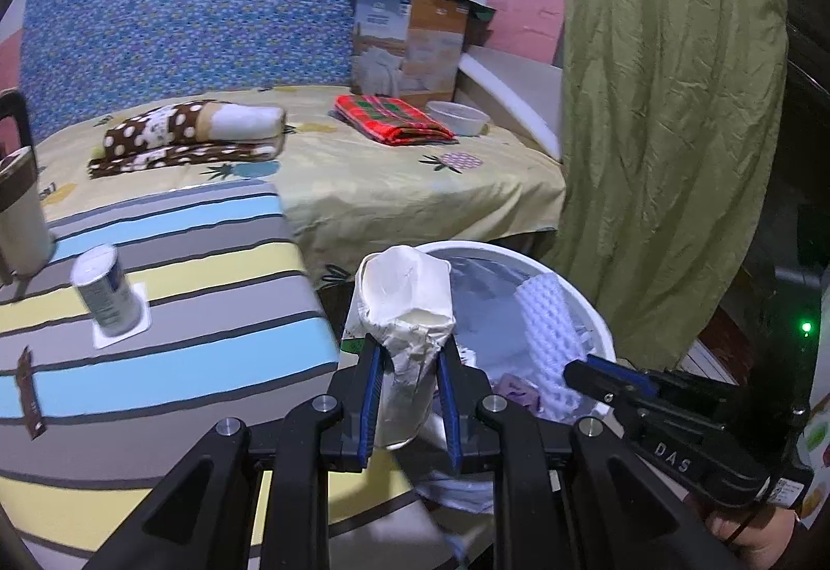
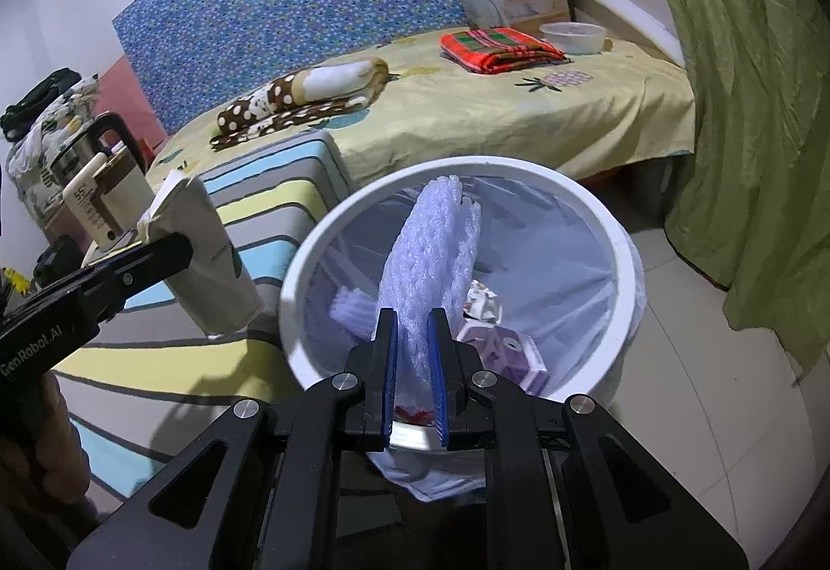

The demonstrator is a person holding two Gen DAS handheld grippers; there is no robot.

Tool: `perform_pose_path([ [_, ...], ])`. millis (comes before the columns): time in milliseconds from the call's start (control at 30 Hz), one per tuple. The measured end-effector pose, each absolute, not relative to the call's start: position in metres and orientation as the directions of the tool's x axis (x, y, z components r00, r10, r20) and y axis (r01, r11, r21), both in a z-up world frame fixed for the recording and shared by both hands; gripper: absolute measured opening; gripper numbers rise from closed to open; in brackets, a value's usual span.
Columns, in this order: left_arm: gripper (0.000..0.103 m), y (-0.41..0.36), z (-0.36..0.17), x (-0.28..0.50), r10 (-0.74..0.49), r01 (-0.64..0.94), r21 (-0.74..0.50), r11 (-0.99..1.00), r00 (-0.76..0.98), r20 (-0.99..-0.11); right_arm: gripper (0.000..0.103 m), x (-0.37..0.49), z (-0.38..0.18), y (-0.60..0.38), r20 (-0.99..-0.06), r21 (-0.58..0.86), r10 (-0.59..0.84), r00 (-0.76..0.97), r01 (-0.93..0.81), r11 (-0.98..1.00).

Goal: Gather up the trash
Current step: 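Carry the paper cup and mesh sleeve over the white bin and open both tools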

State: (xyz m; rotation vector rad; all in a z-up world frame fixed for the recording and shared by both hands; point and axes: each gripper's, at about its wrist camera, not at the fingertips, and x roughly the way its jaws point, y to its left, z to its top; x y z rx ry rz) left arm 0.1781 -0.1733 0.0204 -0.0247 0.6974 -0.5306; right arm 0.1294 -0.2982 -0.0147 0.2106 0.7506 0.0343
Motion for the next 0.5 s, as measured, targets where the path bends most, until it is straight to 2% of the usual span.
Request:
perform_pose_path([
  [500,0.025,-0.21,-0.004,0.205,-0.54,0.508,-0.252,0.823,0.565,-0.624,0.018,0.133,-0.033,-0.319,-0.717,0.238,0.117,0.687,0.084,0.968],
])
